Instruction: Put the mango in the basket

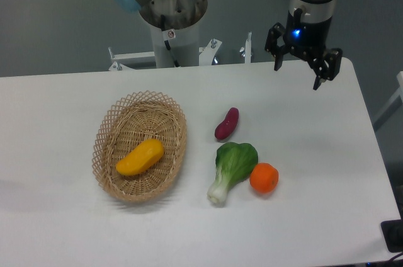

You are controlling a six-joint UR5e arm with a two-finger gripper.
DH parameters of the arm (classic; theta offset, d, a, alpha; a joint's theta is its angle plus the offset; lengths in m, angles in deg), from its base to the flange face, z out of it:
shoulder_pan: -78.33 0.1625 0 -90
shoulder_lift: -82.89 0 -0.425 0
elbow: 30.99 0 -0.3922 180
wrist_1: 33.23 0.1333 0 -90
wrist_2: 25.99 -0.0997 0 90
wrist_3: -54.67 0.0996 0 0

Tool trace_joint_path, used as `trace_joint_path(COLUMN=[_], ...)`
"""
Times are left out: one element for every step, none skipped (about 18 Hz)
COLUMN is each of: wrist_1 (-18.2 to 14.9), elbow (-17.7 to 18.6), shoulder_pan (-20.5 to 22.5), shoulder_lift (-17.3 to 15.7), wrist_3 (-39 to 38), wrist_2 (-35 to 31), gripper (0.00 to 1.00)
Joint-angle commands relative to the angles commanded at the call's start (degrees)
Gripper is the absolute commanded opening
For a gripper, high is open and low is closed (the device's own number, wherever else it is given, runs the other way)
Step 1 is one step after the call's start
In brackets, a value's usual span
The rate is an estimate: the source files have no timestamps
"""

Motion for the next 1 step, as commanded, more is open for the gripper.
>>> trace_joint_path(wrist_1=[0.0], elbow=[0.0], shoulder_pan=[0.0], shoulder_lift=[0.0], wrist_3=[0.0], wrist_2=[0.0], gripper=[1.0])
